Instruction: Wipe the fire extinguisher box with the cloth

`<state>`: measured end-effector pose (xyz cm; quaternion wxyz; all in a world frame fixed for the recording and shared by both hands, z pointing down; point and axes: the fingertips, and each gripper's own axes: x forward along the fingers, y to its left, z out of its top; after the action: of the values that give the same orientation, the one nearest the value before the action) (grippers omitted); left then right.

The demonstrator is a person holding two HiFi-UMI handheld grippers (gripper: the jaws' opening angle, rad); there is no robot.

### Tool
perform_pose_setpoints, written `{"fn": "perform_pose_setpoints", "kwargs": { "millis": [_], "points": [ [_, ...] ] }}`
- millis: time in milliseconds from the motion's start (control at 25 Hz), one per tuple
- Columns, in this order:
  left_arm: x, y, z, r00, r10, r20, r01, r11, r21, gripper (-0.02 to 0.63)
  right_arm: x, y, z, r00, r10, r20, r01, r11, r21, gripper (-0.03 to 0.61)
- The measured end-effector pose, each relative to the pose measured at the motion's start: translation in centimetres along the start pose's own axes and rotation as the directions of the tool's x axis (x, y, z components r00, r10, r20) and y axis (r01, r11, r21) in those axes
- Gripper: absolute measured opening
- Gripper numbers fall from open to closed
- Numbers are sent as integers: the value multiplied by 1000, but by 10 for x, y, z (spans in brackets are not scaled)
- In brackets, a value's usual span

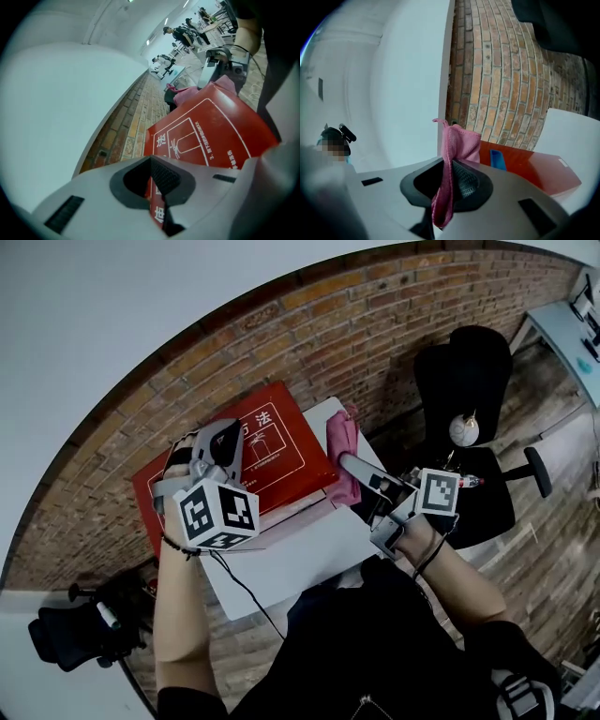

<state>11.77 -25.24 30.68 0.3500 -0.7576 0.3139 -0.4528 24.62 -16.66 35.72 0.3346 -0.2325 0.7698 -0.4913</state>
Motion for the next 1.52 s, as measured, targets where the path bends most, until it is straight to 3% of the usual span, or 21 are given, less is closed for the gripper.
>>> {"fn": "perform_pose_setpoints", "kwargs": {
  "millis": [280,560,800,1120,1280,1520],
  "points": [
    [-10,-17,11,992,-81,95,74,994,77,25,-23,19,-10,978,-81,194,91,995,-42,61],
    [-23,-29,16,968,-145,206,110,979,173,25,-40,41,-35,939,-112,325,155,982,-110,61],
    [-41,-46,22,905,-261,337,156,939,308,25,-44,59,-72,911,-122,395,191,971,-141,61],
    [-51,-54,25,833,-360,420,177,893,414,23,-28,70,-104,897,-151,416,245,953,-181,61],
    [-53,-56,24,799,-399,450,180,872,455,23,-21,63,-106,870,-218,442,329,924,-192,61],
    [-57,-57,27,765,-433,477,170,850,499,25,-16,50,-107,825,-299,480,421,892,-168,61]
  ]
}}
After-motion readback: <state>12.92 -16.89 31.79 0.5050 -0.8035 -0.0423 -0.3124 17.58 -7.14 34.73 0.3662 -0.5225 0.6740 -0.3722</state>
